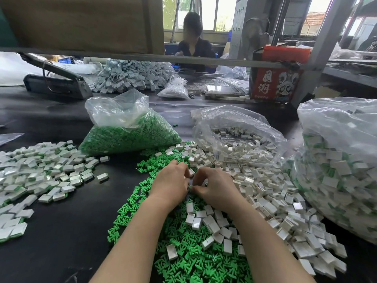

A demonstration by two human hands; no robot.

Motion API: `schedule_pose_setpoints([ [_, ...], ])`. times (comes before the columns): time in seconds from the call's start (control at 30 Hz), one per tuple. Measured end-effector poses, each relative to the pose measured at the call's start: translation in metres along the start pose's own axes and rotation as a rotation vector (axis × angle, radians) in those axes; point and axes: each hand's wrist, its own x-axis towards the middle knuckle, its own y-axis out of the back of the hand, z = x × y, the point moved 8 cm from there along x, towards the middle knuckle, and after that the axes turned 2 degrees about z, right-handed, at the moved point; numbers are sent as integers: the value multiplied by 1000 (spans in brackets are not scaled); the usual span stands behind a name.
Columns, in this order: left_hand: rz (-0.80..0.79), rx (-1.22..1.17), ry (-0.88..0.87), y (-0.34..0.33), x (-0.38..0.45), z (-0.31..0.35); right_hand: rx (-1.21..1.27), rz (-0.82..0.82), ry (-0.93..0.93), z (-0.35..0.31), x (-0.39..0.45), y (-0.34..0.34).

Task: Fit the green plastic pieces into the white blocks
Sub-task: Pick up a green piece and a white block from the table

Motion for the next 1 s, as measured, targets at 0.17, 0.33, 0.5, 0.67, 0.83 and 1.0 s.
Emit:
schedule_pose_setpoints([
  [0.17,28,-53,22,-1,2,-6,163,114,-15,3,1,7],
  [0.33,84,-354,52,4,5,-11,416,292,-43,14,0,21],
  [0.5,53,-971,128,-6,7,-14,753,304,-65,18,-2,26],
  [0.67,23,-1394,142,-11,6,-14,958,301,-89,23,-1,24],
  [0.83,-12,-1479,88,-6,5,-10,1004,291,-63,21,-1,24],
  [1.0,-21,-1489,57,-4,3,-8,1002,306,-48,22,-1,27],
])
